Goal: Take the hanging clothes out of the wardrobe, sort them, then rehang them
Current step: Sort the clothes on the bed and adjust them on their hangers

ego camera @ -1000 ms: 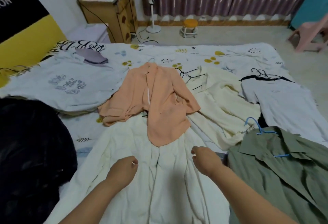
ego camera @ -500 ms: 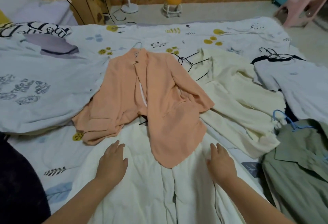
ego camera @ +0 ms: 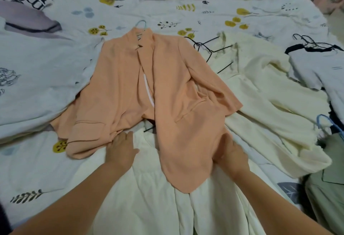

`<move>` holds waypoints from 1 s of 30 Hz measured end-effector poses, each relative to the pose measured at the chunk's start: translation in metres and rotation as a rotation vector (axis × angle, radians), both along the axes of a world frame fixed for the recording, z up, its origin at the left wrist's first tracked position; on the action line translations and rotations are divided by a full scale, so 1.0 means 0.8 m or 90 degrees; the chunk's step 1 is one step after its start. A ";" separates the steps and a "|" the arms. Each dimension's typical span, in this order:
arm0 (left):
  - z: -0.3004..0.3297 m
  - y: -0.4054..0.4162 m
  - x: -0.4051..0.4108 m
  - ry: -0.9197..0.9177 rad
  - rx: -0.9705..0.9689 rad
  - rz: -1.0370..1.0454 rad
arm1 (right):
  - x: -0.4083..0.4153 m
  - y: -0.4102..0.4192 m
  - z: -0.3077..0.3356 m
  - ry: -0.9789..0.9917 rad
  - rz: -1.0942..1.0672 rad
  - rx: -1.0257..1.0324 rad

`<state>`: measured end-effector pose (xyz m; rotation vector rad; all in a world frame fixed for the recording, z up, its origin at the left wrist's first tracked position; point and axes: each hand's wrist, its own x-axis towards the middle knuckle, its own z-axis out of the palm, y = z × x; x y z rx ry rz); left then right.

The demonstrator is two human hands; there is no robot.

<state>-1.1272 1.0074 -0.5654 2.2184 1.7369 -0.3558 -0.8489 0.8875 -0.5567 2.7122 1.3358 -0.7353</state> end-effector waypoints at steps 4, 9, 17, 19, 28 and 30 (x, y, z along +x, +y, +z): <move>0.004 -0.005 -0.002 -0.046 0.052 -0.002 | -0.007 -0.004 0.005 0.065 -0.086 0.023; 0.043 -0.040 -0.024 -0.211 0.102 0.058 | -0.020 -0.017 0.034 0.185 -0.204 0.093; 0.134 -0.142 -0.054 -0.366 0.127 0.098 | -0.046 -0.073 0.118 0.241 -0.241 0.202; 0.160 -0.167 -0.063 -0.391 0.149 0.108 | -0.053 -0.092 0.141 0.211 -0.180 0.219; 0.326 -0.254 -0.088 -0.416 0.267 0.120 | -0.057 -0.164 0.286 0.001 0.072 0.407; 0.357 -0.275 -0.090 -0.420 0.283 0.118 | -0.055 -0.184 0.322 -0.009 0.109 0.424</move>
